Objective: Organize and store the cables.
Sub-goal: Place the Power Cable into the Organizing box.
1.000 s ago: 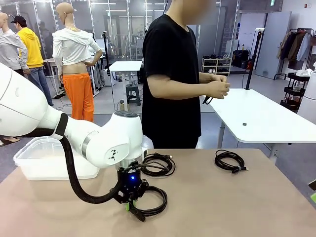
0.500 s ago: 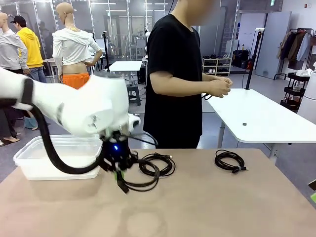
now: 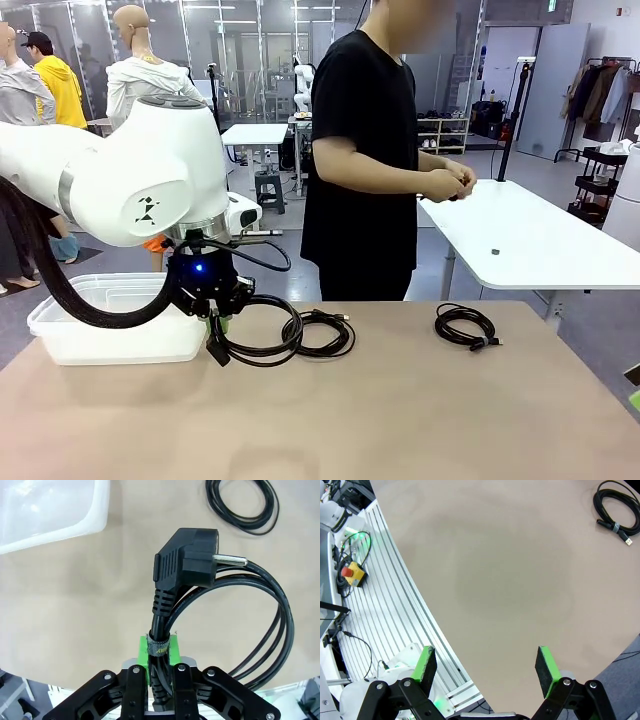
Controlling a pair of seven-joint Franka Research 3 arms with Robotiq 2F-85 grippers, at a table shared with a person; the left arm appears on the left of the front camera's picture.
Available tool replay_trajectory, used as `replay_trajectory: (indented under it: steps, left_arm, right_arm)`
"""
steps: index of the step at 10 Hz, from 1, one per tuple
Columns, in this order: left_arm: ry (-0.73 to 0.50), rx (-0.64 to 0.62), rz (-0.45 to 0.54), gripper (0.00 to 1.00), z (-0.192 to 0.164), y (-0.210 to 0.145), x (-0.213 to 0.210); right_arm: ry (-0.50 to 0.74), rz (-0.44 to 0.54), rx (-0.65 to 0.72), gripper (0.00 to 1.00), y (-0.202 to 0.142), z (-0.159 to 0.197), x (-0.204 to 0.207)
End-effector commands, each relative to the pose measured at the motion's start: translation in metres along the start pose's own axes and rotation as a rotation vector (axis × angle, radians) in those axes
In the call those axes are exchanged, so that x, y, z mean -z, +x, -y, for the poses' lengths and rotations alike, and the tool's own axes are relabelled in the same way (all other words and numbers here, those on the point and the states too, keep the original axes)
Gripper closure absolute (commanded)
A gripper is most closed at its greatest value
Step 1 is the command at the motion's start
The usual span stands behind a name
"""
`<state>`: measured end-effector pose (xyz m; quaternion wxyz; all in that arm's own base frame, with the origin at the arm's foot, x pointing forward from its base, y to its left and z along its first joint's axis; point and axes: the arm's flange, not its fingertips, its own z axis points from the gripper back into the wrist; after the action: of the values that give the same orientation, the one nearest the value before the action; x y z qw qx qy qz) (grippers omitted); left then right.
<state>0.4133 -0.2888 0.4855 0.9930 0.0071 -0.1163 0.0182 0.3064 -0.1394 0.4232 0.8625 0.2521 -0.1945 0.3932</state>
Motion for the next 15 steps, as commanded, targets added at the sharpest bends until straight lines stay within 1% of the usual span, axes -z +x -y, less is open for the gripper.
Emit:
replay_trajectory:
  steps: [1,3,4,5,6,7,8,9,10,11,12,13,14,15]
  left_arm:
    - [-0.009,-0.010,-0.001,1.00,0.003,0.003,-0.002]
    - [-0.009,-0.010,-0.001,1.00,0.003,0.003,-0.002]
    - [0.003,0.001,-0.002,0.82,0.001,0.000,0.002]
    - [-0.065,-0.043,-0.091,0.82,-0.025,0.041,-0.004]
    - [-0.079,-0.018,-0.054,0.82,-0.066,0.067,-0.015]
    - [-0.082,-0.008,0.004,0.82,-0.114,0.092,-0.023]
    - [-0.114,-0.029,-0.011,0.82,-0.160,0.115,-0.023]
    - [-0.113,-0.011,0.010,0.82,-0.204,0.131,-0.020]
    - [-0.094,-0.029,0.010,0.82,-0.239,0.140,-0.018]
    - [-0.120,-0.065,0.014,0.82,-0.271,0.147,-0.015]
    - [-0.103,-0.111,0.016,0.82,-0.298,0.152,-0.007]
    - [-0.112,-0.164,0.013,0.82,-0.321,0.156,0.006]
    - [-0.128,-0.200,0.012,0.82,-0.331,0.158,0.014]
    - [-0.106,-0.245,0.021,0.82,-0.337,0.159,0.019]
  right_arm:
    - [0.007,0.015,0.004,0.00,0.001,0.000,-0.001]
    - [0.007,0.015,0.004,0.00,0.001,0.000,-0.001]
    - [0.007,0.015,0.004,0.00,0.001,0.000,-0.001]
    - [0.007,0.015,0.004,0.00,0.001,0.000,-0.001]
    - [0.007,0.015,0.004,0.00,0.001,0.000,-0.001]
    - [0.007,0.015,0.004,0.00,0.001,0.000,-0.001]
    - [0.007,0.015,0.004,0.00,0.001,0.000,-0.001]
    - [0.007,0.015,0.004,0.00,0.001,0.000,-0.001]
    - [0.007,0.015,0.004,0.00,0.001,0.000,-0.001]
    - [0.007,0.015,0.004,0.00,0.001,0.000,-0.001]
    - [0.007,0.015,0.004,0.00,0.001,0.000,-0.001]
    - [0.007,0.015,0.004,0.00,0.001,0.000,-0.001]
    - [0.007,0.015,0.004,0.00,0.001,0.000,-0.001]
    - [0.007,0.015,0.004,0.00,0.001,0.000,-0.001]
